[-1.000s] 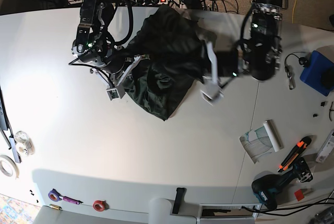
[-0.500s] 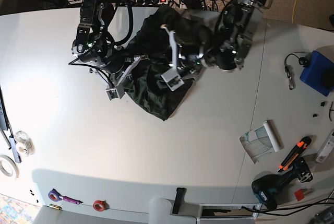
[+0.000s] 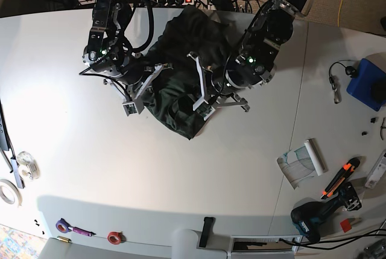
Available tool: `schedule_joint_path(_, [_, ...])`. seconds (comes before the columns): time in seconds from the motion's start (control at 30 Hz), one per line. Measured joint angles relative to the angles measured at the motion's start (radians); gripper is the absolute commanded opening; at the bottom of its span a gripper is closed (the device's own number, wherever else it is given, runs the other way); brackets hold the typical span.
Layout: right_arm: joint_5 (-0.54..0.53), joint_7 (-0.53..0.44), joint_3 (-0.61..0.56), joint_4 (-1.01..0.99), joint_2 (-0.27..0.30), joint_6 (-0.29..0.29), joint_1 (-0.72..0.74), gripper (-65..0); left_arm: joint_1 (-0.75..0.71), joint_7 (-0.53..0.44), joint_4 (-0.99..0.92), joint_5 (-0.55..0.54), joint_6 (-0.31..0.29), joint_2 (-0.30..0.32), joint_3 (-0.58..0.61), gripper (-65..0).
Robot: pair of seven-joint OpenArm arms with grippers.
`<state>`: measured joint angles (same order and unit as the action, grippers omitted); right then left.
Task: Layout the t-shirt on the table in an organized manner, then fold the t-shirt properly
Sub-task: 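Press the bundle side with the left gripper toward the right gripper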
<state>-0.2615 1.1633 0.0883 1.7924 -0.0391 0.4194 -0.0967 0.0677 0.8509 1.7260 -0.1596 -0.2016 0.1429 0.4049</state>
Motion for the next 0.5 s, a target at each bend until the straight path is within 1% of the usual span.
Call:
schedule_joint_path(0.13, [0.0,0.0,0.0,0.0,0.0,0.0,0.0,-65.0,0.023,-0.001,0.0,0.085,0.071,0.016,0.0,-65.0])
schedule_joint_path(0.2, [0.0,0.0,0.0,0.0,0.0,0.0,0.0,-65.0,0.035,0.0,0.0,0.096,0.092,0.016,-0.001,-65.0])
schedule_joint_path(0.5, [0.0,0.0,0.0,0.0,0.0,0.0,0.0,-65.0,0.082,0.0,0.0,0.079,0.094,0.015,0.0,-65.0])
